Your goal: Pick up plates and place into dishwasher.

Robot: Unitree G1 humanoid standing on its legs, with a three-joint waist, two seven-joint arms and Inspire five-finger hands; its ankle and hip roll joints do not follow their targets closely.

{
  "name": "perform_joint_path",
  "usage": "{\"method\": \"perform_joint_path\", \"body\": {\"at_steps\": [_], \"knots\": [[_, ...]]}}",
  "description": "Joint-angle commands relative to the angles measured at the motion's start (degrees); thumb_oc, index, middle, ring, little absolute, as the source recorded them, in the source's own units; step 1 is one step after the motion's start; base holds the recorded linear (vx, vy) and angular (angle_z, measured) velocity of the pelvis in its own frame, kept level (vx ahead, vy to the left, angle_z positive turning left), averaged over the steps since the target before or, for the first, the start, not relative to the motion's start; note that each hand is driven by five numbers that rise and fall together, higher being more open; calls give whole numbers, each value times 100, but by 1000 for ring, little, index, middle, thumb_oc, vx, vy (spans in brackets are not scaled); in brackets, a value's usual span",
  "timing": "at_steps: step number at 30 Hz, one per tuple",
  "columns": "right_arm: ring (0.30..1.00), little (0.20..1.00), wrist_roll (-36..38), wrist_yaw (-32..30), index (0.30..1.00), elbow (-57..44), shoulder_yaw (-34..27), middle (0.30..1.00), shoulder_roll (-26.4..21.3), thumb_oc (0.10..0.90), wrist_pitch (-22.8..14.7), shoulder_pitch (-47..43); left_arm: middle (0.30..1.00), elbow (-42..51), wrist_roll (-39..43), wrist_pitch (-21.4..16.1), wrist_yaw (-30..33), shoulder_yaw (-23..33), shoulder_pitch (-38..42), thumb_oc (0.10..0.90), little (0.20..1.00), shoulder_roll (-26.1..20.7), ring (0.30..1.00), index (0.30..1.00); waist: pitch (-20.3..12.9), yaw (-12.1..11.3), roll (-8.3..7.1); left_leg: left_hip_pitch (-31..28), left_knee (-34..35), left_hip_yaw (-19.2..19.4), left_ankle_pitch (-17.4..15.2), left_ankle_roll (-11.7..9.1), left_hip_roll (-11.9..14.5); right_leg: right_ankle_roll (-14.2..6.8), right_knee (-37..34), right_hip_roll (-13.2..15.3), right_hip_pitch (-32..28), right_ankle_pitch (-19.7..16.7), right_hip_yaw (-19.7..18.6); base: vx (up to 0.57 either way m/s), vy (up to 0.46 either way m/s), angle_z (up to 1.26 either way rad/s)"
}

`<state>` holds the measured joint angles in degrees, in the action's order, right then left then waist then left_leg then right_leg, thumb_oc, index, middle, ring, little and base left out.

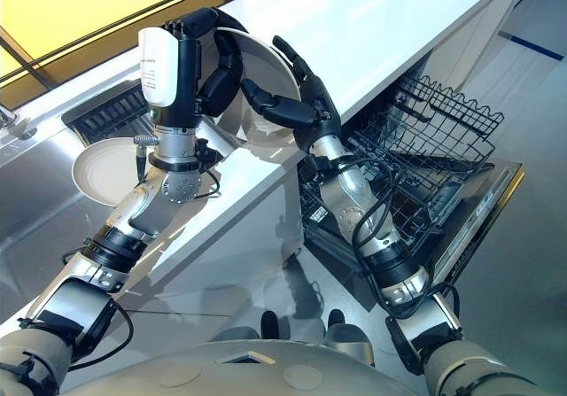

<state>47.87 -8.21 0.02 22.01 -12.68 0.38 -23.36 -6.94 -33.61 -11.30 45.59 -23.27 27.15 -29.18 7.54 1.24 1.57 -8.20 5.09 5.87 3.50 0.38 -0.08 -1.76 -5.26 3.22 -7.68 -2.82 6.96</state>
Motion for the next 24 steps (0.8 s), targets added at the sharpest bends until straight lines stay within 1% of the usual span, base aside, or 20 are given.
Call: {"method": "perform_joint_path", "body": {"at_steps": [1,7,11,13,14,15,16,17,18,21,22,24], "knots": [[300,200,-104,190,300,-263,-78,300,403,100,-386,-343,300,427,61,-240,155,-207,883,100,200,102,300,300,-476,-77,4,-79,-9,-249,-798,83,-135,-187,361,-110,56,786,184,0,0,0],[300,200,-65,117,300,-252,-63,300,385,100,-415,-331,300,475,137,-235,121,-202,869,100,200,116,300,300,-478,-76,15,-81,-9,-262,-800,79,-127,-187,370,-110,48,799,190,0,0,0],[300,200,-159,120,300,-289,-92,300,395,100,-445,-259,300,584,327,-312,-73,-152,724,100,200,162,300,300,-466,-102,22,-83,-9,-292,-797,84,-133,-184,371,-106,39,803,211,0,0,0],[300,200,-204,159,300,-268,-111,300,398,100,-467,-223,300,574,591,-441,-192,-125,644,100,200,205,300,300,-465,-107,22,-87,-9,-299,-799,84,-132,-186,363,-109,32,802,212,0,0,0],[300,200,-202,167,300,-273,-119,300,387,100,-480,-217,385,562,799,-547,-294,-112,603,199,299,237,385,385,-463,-110,19,-88,-9,-301,-797,82,-132,-188,359,-110,28,800,212,0,0,0],[300,200,-196,163,300,-287,-139,300,365,100,-487,-216,512,528,1284,-776,-563,-94,547,347,447,289,512,512,-463,-114,17,-85,-9,-305,-793,79,-131,-190,356,-110,29,796,214,0,0,0],[300,200,-199,164,300,-309,-169,300,344,100,-499,-209,796,524,1897,-965,-969,-66,468,679,779,364,796,796,-460,-120,16,-86,-9,-307,-787,78,-127,-192,356,-110,27,793,215,0,0,0],[300,200,-235,160,300,-324,-201,300,332,100,-520,-199,900,526,2371,-1072,-1344,-35,386,800,900,440,900,900,-456,-127,17,-89,-9,-311,-785,76,-123,-195,359,-110,23,793,216,0,0,0],[300,200,-300,152,300,-344,-254,300,310,100,-572,-180,900,538,3029,-1158,-1936,-15,263,800,900,558,900,900,-453,-138,19,-92,-9,-318,-781,74,-119,-199,364,-112,20,794,216,0,0,0],[300,200,-474,11,300,-408,-430,300,175,100,-799,-227,900,576,4375,-1037,-3055,-49,41,800,900,739,900,900,-426,-154,23,-104,-9,-337,-784,79,-110,-214,374,-112,13,793,216,0,0,0],[300,200,-533,-105,300,-424,-512,300,119,100,-909,-275,900,570,4721,-944,-3284,-43,-1,800,900,769,900,900,-420,-156,24,-108,-9,-340,-787,78,-110,-220,373,-111,10,791,217,0,0,0],[300,200,-683,-337,300,-410,-766,300,-30,100,-1076,-426,900,544,5007,-798,-3518,30,-53,800,900,757,900,900,-420,-163,28,-116,-9,-344,-794,76,-103,-232,363,-107,1,784,232,7,-7,2]]}}
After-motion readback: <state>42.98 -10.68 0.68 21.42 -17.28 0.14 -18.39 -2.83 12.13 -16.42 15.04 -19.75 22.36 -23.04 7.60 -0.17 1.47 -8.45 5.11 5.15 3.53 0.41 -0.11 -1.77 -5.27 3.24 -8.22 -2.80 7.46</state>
